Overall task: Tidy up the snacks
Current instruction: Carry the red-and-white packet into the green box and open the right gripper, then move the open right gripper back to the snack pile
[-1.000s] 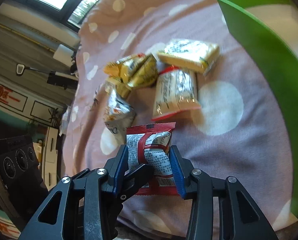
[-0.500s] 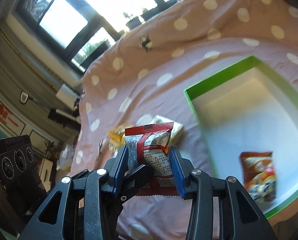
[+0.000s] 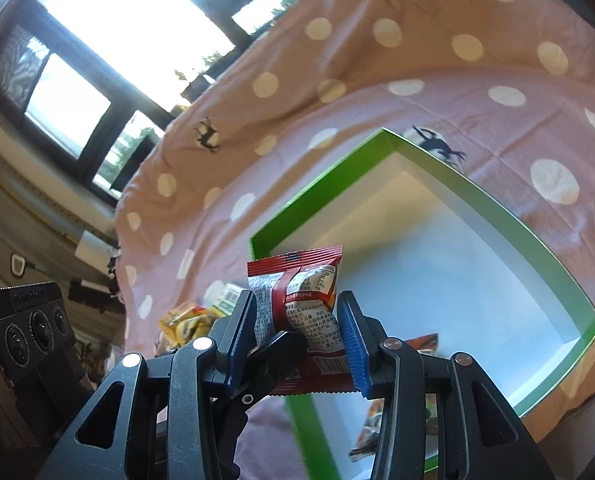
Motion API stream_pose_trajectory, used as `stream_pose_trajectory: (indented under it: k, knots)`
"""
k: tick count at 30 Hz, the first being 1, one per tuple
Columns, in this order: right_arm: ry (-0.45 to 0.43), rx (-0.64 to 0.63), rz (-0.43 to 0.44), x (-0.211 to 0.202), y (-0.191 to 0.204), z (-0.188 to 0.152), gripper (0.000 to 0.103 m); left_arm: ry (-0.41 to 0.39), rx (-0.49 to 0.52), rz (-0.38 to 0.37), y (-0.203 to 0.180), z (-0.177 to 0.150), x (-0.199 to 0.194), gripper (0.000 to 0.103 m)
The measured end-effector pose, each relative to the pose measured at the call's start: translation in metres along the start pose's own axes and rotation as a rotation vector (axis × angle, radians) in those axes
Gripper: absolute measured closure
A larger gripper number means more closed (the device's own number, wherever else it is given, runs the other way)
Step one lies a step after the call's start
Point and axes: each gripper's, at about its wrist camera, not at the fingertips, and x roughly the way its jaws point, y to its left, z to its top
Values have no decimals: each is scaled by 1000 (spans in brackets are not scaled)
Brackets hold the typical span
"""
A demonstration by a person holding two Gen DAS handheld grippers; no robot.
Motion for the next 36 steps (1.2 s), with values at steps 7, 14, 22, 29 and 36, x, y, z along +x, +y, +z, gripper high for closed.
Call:
stream_pose_trajectory:
  k: [7, 14, 22, 29, 36]
  knots:
    - [39, 63, -47, 14, -27, 0, 58, 67, -18, -4, 0, -3, 28, 70]
    - [31, 63, -121, 18, -29, -1, 56, 79, -53, -15, 6, -5, 27, 60]
    - [-40, -17, -98, -8, 7, -6, 29, -52, -70, 94, 30, -6, -38, 17]
    - [-16, -155, -4, -8, 68, -20, 25, -163, -231, 252, 98, -32, -116, 11]
    - [91, -295, 51, 31, 133, -46, 24, -179, -398, 403, 159, -80, -155, 11]
